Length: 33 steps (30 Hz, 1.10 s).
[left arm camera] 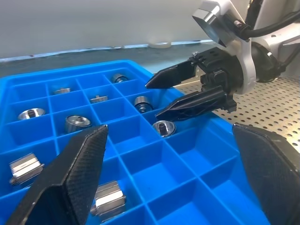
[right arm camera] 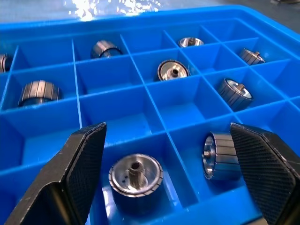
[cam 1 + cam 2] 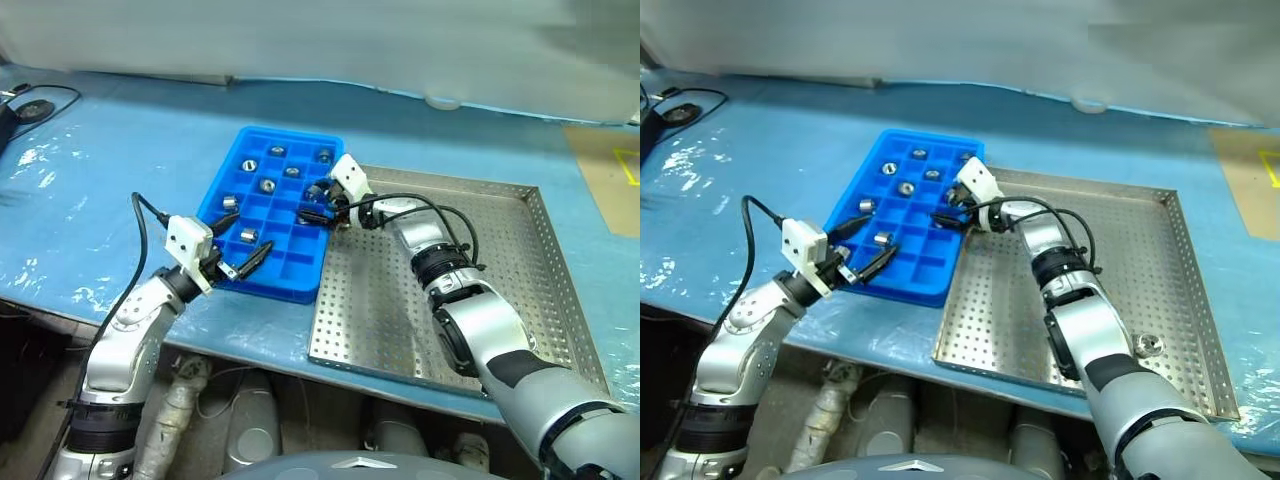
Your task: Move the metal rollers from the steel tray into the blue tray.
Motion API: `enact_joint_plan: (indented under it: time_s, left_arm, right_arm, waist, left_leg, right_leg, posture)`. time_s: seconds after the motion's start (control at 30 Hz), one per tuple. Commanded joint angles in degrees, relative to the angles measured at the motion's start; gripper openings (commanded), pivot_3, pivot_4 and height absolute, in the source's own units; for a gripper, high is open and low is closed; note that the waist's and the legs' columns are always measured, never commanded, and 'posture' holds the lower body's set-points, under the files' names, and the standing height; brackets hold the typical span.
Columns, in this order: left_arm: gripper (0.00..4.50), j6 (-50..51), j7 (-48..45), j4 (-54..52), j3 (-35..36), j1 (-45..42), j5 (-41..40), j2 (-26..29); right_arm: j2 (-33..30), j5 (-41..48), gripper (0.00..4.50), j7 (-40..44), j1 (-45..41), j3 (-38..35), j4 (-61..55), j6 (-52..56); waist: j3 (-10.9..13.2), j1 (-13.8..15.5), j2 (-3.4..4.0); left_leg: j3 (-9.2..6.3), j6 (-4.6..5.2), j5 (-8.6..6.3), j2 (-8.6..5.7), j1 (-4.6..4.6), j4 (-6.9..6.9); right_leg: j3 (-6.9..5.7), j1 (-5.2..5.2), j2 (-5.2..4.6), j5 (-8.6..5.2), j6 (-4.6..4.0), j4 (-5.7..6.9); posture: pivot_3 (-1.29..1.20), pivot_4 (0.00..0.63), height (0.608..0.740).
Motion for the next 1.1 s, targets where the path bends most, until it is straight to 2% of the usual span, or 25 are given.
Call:
enact_joint_plan:
  time_s: [0.03, 0.2, 0.43, 0.57, 0.93, 1.1]
  left_arm:
    - [4.48, -1.5, -0.7, 0.1, -0.3, -1.3, 0.1, -0.1]
    - [4.48, -2.3, -0.8, 0.9, -0.9, -1.9, 0.7, -0.7]
    - [4.48, -3.3, -2.4, 2.7, -2.4, -3.2, 0.7, -1.5]
    - [4.48, -3.9, -4.6, 6.5, -4.3, -7.1, 0.9, -2.4]
    - [4.48, -6.4, -10.7, 15.8, -7.9, -14.5, 1.8, -5.1]
    - [4.48, -7.5, -12.2, 18.2, -8.7, -15.7, 2.4, -6.0]
  right_arm:
    - [-1.7, -1.5, 4.41, 2.0, -0.9, 1.2, -1.8, 3.2]
    - [-2.7, 0.0, 4.41, 3.4, -0.1, -0.3, -3.3, 4.0]
    - [-6.3, -1.3, 4.41, -8.6, 2.7, -3.7, -1.5, 2.1]
    - [-9.0, -0.9, 4.41, -15.6, 3.6, -6.5, -1.4, 1.8]
    - [-12.8, 0.2, 4.41, -19.1, 12.5, -8.6, -13.9, 7.1]
    - [-14.0, 0.7, 4.41, -19.6, 15.2, -9.8, -19.1, 9.8]
  waist:
    - [0.0, 0.0, 0.00]
    - [0.0, 0.0, 0.00]
    - [0.0, 0.8, 0.01]
    - [0.0, 0.9, 0.01]
    - [0.0, -4.1, 0.01]
    - [0.0, -5.0, 0.01]
  left_leg:
    - [0.00, 0.00, 0.00, 0.00, 0.01, 0.01]
    - [0.00, 0.00, 0.00, -0.01, 0.01, 0.02]
    - [0.00, 0.00, 0.01, -0.07, 0.07, 0.09]
    - [0.00, 0.00, 0.01, -0.11, 0.25, 0.10]
    - [0.04, -0.18, 0.13, -0.16, 0.19, 0.19]
    - [0.10, -0.08, 0.08, -0.16, 0.21, 0.22]
  right_leg:
    - [0.00, 0.02, -0.01, 0.00, 0.00, 0.00]
    - [0.00, 0.04, -0.01, 0.00, 0.00, 0.00]
    - [-0.01, 0.14, -0.07, 0.00, 0.00, 0.03]
    - [0.02, 0.36, -0.12, 0.01, 0.01, 0.05]
    - [0.25, 0.07, -0.01, 0.03, 0.04, 0.17]
    - [0.30, 0.09, -0.03, 0.03, 0.04, 0.17]
  posture:
    - [0.34, 0.150, 0.740]
    - [0.34, 0.150, 0.740]
    - [0.33, 0.150, 0.740]
    - [0.19, 0.150, 0.740]
    - [0.03, 0.150, 0.740]
    - [0.01, 0.150, 0.740]
